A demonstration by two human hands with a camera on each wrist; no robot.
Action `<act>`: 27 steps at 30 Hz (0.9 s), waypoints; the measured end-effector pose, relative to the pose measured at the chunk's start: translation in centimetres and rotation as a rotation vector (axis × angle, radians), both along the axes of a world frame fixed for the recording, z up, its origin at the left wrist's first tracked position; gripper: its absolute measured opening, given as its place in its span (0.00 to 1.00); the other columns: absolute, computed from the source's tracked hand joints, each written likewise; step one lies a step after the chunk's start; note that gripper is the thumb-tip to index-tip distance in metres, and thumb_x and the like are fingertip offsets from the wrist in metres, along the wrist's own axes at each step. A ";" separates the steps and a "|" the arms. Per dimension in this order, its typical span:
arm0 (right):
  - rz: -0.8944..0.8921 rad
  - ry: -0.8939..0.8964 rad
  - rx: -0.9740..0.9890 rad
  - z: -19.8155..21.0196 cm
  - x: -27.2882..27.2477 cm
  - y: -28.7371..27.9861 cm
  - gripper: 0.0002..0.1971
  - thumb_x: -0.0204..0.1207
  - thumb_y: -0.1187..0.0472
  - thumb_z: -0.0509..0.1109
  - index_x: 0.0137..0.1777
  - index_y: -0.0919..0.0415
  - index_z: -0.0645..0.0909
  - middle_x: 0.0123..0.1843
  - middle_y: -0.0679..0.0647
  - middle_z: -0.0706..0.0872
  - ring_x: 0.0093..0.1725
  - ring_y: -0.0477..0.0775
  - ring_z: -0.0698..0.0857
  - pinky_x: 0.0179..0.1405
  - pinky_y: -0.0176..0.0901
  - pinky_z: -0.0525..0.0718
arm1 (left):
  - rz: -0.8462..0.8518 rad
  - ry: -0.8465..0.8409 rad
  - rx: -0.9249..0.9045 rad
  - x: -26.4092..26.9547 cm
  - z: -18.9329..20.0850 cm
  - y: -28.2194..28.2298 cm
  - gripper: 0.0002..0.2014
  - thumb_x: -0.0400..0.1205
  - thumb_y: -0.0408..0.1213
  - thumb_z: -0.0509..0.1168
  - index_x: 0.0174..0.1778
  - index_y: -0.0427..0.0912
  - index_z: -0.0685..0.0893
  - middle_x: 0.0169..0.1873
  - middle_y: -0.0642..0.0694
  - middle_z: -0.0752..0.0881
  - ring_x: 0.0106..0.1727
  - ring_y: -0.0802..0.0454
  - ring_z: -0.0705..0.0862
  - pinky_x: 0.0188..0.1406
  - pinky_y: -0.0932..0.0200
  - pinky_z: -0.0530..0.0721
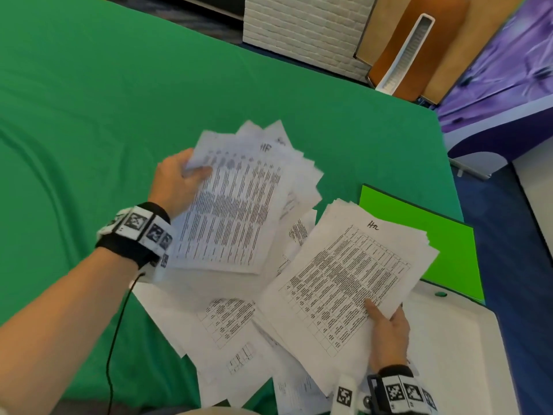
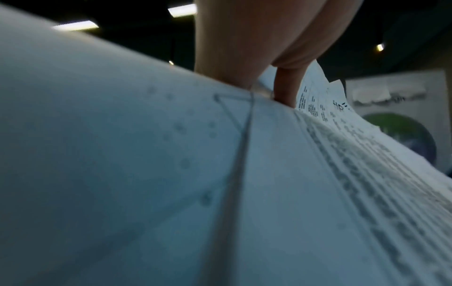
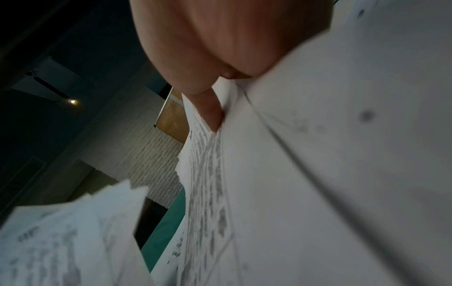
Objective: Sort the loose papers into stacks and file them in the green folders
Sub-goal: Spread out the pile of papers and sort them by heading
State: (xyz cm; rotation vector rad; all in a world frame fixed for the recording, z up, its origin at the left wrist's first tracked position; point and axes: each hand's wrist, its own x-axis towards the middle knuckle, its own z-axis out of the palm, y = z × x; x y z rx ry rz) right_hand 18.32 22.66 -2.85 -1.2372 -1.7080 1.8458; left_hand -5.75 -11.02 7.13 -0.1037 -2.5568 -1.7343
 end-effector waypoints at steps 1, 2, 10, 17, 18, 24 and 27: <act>0.029 -0.016 -0.030 -0.3 -0.2 -0.2 0.21 0.77 0.68 0.72 0.70 0.57 0.80 0.60 0.53 0.88 0.59 0.59 0.87 0.64 0.60 0.82 | -0.002 0.018 0.080 -0.1 1.4 -0.5 0.16 0.83 0.34 0.66 0.68 0.43 0.81 0.59 0.54 0.84 0.59 0.53 0.83 0.57 0.53 0.81; 0.064 -0.038 -0.067 -0.7 -0.3 -0.4 0.21 0.77 0.68 0.72 0.69 0.57 0.80 0.60 0.54 0.89 0.59 0.60 0.87 0.64 0.63 0.82 | -0.007 0.040 0.150 -0.2 2.7 -1.0 0.16 0.83 0.34 0.67 0.67 0.45 0.82 0.59 0.56 0.85 0.60 0.55 0.84 0.58 0.55 0.82; 0.350 -0.354 0.062 -5.0 -0.4 -2.6 0.24 0.78 0.64 0.71 0.74 0.61 0.75 0.67 0.59 0.84 0.65 0.62 0.82 0.71 0.63 0.77 | 0.013 0.013 0.501 -0.4 6.7 -3.0 0.13 0.82 0.28 0.67 0.63 0.38 0.83 0.58 0.44 0.89 0.59 0.47 0.88 0.56 0.54 0.87; 0.214 -0.185 0.350 0.0 -1.9 -3.9 0.29 0.79 0.37 0.61 0.72 0.57 0.74 0.65 0.52 0.82 0.64 0.54 0.81 0.63 0.49 0.76 | -0.002 -0.350 0.387 3.9 -0.9 0.8 0.09 0.82 0.34 0.68 0.57 0.39 0.85 0.48 0.46 0.92 0.46 0.48 0.92 0.35 0.58 0.89; 0.273 -0.130 0.177 1.0 -2.5 -4.4 0.29 0.79 0.34 0.57 0.70 0.53 0.76 0.63 0.49 0.84 0.63 0.52 0.82 0.61 0.49 0.77 | -0.014 -0.405 0.383 4.6 -2.5 1.5 0.09 0.82 0.34 0.68 0.57 0.39 0.85 0.47 0.45 0.92 0.46 0.47 0.92 0.35 0.56 0.89; 0.481 -0.249 0.228 0.8 -3.4 -6.5 0.21 0.73 0.54 0.78 0.60 0.56 0.72 0.54 0.47 0.83 0.49 0.38 0.81 0.42 0.28 0.76 | -0.067 -0.597 0.191 7.3 -9.7 3.5 0.29 0.70 0.51 0.80 0.61 0.36 0.84 0.54 0.39 0.89 0.54 0.41 0.88 0.61 0.41 0.84; 0.398 -0.327 0.313 -0.4 -2.9 -6.8 0.14 0.74 0.60 0.77 0.52 0.60 0.74 0.45 0.51 0.81 0.42 0.46 0.80 0.33 0.31 0.71 | -0.167 -0.615 -0.002 8.2 -10.1 3.5 0.28 0.75 0.64 0.66 0.53 0.39 0.83 0.49 0.44 0.84 0.53 0.48 0.83 0.58 0.52 0.78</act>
